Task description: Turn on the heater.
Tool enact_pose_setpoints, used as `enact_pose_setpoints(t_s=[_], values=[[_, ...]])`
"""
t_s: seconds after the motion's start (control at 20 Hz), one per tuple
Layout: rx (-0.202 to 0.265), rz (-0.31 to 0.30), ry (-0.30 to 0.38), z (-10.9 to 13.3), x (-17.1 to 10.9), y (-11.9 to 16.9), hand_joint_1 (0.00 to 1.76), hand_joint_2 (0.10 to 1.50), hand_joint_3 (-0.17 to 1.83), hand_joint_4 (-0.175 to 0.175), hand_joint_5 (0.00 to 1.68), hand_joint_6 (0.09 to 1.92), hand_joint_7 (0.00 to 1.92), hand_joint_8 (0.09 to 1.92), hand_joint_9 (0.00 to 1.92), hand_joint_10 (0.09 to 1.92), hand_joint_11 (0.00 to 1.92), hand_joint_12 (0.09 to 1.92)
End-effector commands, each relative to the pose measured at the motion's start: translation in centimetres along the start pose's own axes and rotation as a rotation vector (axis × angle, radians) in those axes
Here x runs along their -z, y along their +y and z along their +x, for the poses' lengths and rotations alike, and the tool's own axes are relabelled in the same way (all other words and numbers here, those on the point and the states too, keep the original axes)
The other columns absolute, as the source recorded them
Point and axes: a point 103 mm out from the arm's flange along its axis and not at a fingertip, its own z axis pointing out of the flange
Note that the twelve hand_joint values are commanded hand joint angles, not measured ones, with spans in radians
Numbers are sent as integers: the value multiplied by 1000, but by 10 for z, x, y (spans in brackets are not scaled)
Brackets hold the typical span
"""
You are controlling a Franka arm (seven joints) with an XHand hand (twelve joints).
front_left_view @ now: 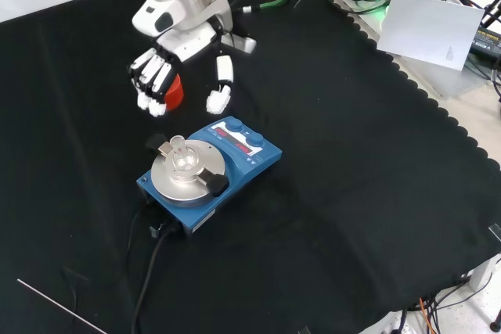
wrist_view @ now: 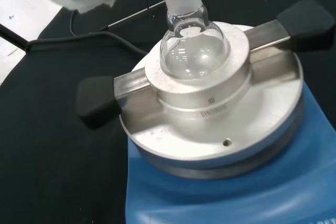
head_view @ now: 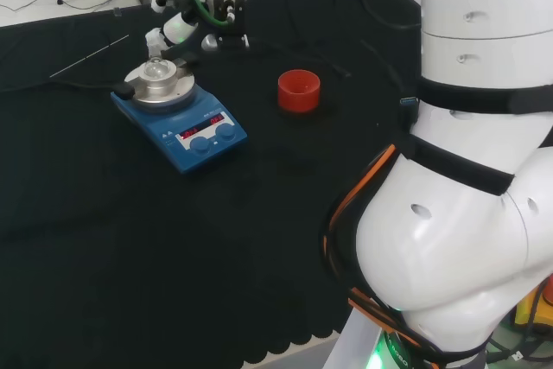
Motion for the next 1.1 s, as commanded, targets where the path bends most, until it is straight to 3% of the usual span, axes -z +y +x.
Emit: enact_pose_setpoints(t_s=[0.05,0.4,0.5,0.65,0.8,0.9,1.1], values=[[-28,-16,-32,-3,13,-28,752,617,508,-18,433,302,232,647,325,723,0,1379],[-56,39,-104,-3,9,-54,804,645,526,-19,409,236,253,656,433,717,55,1435],[-74,81,-133,-3,9,-61,893,651,597,-23,408,192,407,665,657,667,309,1387],[-81,114,-134,-3,12,-71,1026,650,704,-40,403,124,762,714,1031,611,852,1173],[-100,171,-180,-2,15,-79,1283,657,761,-74,395,87,1060,949,1293,803,1400,815],[-103,203,-217,-4,16,-84,1315,622,852,-76,392,87,1152,1141,1400,966,1584,691],[-105,227,-275,-3,15,-100,1224,704,723,-59,459,87,1356,1376,1622,1078,1845,717]])
